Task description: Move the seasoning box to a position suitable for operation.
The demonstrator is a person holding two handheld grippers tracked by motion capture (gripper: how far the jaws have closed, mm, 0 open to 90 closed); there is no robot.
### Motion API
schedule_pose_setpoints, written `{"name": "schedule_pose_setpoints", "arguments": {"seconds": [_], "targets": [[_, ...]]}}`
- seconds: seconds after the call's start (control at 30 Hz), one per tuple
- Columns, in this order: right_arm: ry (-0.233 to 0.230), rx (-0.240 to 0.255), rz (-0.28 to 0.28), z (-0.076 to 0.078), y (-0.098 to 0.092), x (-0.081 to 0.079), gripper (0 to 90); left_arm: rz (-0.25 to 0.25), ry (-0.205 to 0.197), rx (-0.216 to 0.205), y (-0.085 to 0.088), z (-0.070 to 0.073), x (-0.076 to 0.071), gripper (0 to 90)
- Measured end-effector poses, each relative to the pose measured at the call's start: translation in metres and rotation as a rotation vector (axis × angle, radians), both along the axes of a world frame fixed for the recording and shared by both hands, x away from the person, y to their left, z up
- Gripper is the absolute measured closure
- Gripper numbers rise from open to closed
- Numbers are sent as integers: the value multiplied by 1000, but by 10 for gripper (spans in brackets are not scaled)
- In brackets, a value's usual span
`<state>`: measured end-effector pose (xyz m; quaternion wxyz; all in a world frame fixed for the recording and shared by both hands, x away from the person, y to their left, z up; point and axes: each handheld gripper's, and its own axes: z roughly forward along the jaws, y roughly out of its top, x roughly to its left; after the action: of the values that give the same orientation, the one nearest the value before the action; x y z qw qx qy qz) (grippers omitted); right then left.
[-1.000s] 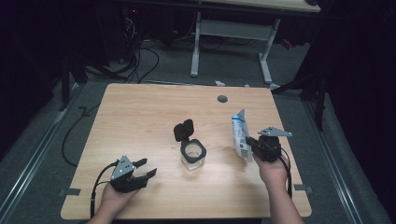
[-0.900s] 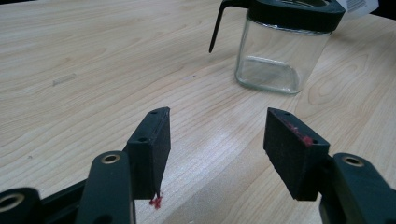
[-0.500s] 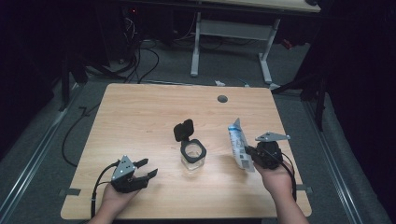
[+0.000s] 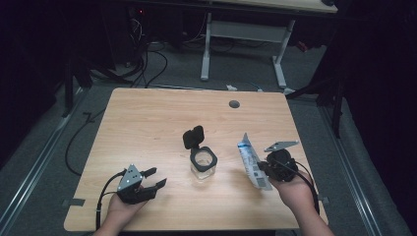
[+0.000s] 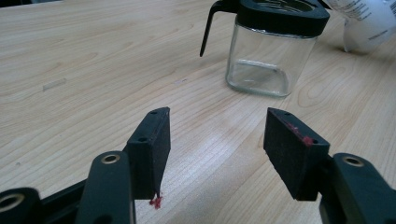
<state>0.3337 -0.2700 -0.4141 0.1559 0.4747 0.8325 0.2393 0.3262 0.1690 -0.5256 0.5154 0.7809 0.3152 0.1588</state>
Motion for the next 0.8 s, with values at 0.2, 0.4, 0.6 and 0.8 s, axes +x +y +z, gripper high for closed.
{"name": "schedule_pose_setpoints", "arguments": {"seconds": [0.2, 0.4, 0.6, 0.8], "targets": [[52, -49, 31, 10, 5, -1, 899, -2, -1, 0, 0, 0, 0, 416], [100, -77, 44, 17, 7, -2, 899, -5, -1, 2, 0, 0, 0, 416], [152, -103, 55, 17, 7, -3, 899, -8, -3, 4, -2, 0, 0, 416], [202, -141, 68, 15, 10, -2, 900, -12, -4, 10, -3, -1, -1, 416]]}}
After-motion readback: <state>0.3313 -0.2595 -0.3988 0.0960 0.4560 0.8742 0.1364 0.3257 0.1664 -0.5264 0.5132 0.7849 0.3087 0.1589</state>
